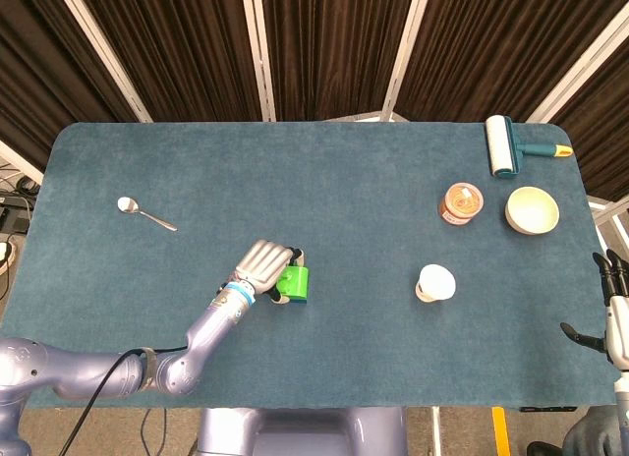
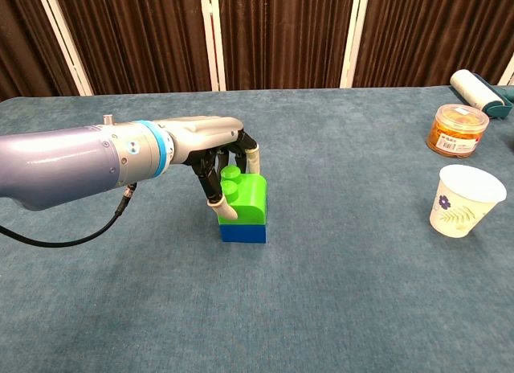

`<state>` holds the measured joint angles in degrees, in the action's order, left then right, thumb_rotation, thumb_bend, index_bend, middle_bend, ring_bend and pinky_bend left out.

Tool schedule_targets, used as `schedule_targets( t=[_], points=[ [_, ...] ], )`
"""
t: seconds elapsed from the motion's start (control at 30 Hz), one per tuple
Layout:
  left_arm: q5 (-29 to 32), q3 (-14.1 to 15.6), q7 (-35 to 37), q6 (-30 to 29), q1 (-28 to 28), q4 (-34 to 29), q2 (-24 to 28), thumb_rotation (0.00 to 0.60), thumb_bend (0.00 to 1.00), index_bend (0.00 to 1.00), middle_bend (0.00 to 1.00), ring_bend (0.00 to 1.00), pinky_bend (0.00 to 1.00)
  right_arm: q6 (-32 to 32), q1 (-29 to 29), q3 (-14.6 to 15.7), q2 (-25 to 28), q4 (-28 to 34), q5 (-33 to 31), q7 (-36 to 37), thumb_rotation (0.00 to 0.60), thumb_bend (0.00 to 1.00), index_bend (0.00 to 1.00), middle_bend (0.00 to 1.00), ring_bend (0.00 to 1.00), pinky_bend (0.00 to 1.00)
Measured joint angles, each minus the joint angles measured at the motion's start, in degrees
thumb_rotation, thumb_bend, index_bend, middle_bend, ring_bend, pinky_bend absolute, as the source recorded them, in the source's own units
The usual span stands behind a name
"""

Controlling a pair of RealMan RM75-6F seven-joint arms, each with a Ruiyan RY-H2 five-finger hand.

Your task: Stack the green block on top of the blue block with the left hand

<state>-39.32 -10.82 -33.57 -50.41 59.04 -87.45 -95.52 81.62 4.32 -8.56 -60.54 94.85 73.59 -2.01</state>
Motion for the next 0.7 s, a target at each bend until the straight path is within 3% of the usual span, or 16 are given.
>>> schedule_targets(
  t=[0.17,0.27,0.47,0.53,0.7],
  points=[
    [0.6,0.3,0.3,0.0,0.2,0.9,-0.6,0.600,0.12,0.44,0.42,0.44,0.40,0.0,0.0,0.0,0.1,0.1,0.0,0.2,0.600,0.00,0.00,0.00,0.00,0.00],
    [0.2,0.4,1.0,0.0,0.2,1.1,-0.6,0.600,0.12,0.40,0.35,0.38,0.35,0.0,-0.1,0.0,0.2,0.1,0.0,0.4,0.600,0.00,0.00,0.00,0.00,0.00],
    [-0.1,0.9,1.4,0.3,0.1,0.5,0.2,0.600,0.12,0.06,0.02,0.06,0.11,0.0,-0.1,-0.1,0.4,0.0,0.0,0.7,0.600,0.00,0.00,0.00,0.00,0.00],
    [-0.3,1.1,1.1,0.1,0.1,-0.4,0.9,0.600,0.12,0.00,0.00,0.01,0.06,0.0,-0.1,0.0,0.4,0.0,0.0,0.6,0.600,0.00,0.00,0.00,0.00,0.00],
    [-2.2,0.8,2.4,-1.7,-0.7,-3.2,3.1,0.600,0.12,0.00,0.00,0.00,0.04,0.2,-0.2,0.0,0.5,0.3,0.2,0.7,0.600,0.00,0.00,0.00,0.00,0.00]
  ],
)
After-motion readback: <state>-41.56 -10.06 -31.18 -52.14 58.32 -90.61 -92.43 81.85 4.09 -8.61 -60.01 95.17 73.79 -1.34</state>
